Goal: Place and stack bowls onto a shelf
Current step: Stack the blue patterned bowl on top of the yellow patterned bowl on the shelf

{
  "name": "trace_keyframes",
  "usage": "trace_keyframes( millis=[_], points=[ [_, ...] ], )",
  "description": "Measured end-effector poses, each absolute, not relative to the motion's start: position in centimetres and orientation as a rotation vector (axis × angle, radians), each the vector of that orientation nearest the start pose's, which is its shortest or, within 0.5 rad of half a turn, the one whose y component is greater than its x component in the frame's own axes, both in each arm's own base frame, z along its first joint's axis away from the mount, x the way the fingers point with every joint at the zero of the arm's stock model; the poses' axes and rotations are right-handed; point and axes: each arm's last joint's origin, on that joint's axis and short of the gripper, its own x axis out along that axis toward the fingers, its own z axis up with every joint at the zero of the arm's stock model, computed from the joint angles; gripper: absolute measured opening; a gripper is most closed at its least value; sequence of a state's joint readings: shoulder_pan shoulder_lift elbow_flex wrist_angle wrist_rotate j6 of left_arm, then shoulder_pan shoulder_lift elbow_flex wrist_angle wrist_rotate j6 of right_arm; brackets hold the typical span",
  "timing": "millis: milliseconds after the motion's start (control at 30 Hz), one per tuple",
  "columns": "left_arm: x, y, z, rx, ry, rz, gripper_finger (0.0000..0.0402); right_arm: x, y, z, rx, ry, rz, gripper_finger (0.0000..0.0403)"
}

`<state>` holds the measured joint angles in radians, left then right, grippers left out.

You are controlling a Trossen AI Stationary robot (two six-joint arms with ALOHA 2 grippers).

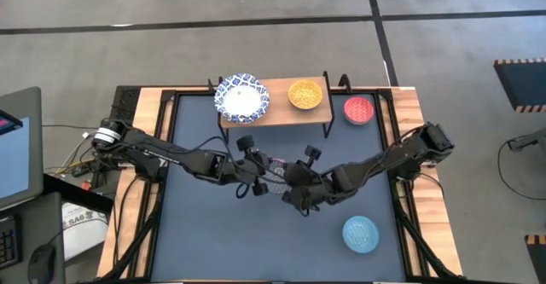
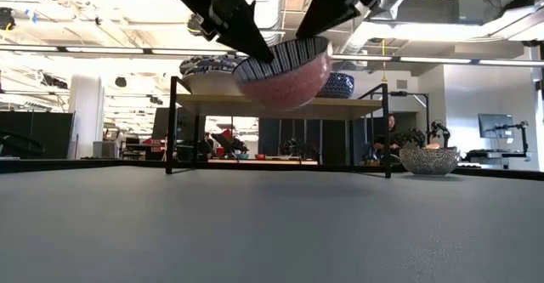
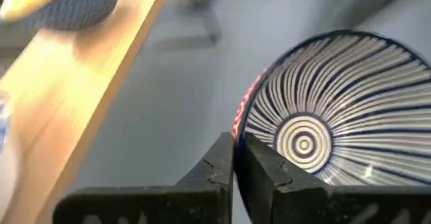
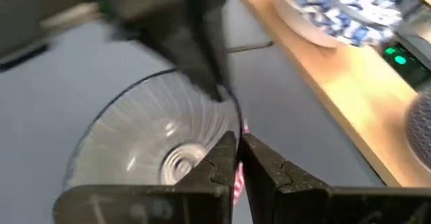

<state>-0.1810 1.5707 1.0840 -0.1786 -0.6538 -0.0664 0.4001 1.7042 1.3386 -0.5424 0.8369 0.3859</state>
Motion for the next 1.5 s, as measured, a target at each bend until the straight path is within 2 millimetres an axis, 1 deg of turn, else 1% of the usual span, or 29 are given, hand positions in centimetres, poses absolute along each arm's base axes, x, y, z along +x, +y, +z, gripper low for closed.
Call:
trace_keyframes(
  millis=[100, 167, 300, 400, 500, 567, 667, 767, 833, 933, 1000, 1067, 1300, 1500],
  points=[
    [33.3, -3.4, 24.8, 0.228, 0.621, 0.502, 0.0002, 33.4, 13.1, 26.7, -0.140, 0.676, -0.469, 0.0054],
    [33.5, -2.7, 25.4, 0.218, 0.617, 0.520, 0.0002, 32.7, 13.9, 26.7, -0.129, 0.698, -0.453, 0.0060],
    [33.7, -1.4, 28.1, 0.204, 0.621, 0.536, 0.0001, 31.1, 15.0, 26.3, -0.107, 0.726, -0.498, 0.0072],
    [34.2, 0.1, 31.4, 0.208, 0.581, 0.571, 0.0001, 29.9, 15.6, 26.1, -0.097, 0.728, -0.566, 0.0079],
    [34.7, 2.4, 35.5, 0.164, 0.474, 0.609, 0.0001, 28.5, 15.7, 25.8, -0.096, 0.715, -0.663, 0.0083],
    [34.6, 4.3, 37.7, 0.106, 0.415, 0.624, 0.0000, 27.6, 15.6, 25.7, -0.106, 0.723, -0.713, 0.0083],
    [34.6, 7.7, 40.2, -0.022, 0.318, 0.629, 0.0000, 26.7, 15.3, 25.6, -0.136, 0.769, -0.749, 0.0083],
    [34.5, 10.8, 41.1, -0.115, 0.265, 0.638, 0.0000, 26.5, 15.3, 25.5, -0.116, 0.789, -0.753, 0.0080],
    [34.9, 12.7, 41.1, -0.149, 0.249, 0.651, 0.0000, 26.6, 15.3, 25.5, -0.108, 0.788, -0.749, 0.0076],
    [36.0, 14.9, 40.3, -0.183, 0.275, 0.637, 0.0000, 26.6, 15.2, 25.5, -0.110, 0.802, -0.753, 0.0072],
    [37.1, 16.0, 39.4, -0.200, 0.313, 0.609, 0.0001, 26.4, 15.1, 25.4, -0.122, 0.816, -0.760, 0.0070],
    [38.1, 17.1, 39.0, -0.215, 0.340, 0.588, 0.0001, 26.1, 14.9, 25.2, -0.131, 0.840, -0.768, 0.0070],
    [41.1, 19.9, 37.2, -0.185, 0.499, 0.599, 0.0001, 24.9, 14.0, 23.6, -0.067, 0.889, -0.768, 0.0069],
    [42.2, 21.4, 36.4, -0.184, 0.581, 0.607, 0.0001, 24.0, 13.4, 23.5, -0.037, 0.882, -0.765, 0.0069]
  ],
)
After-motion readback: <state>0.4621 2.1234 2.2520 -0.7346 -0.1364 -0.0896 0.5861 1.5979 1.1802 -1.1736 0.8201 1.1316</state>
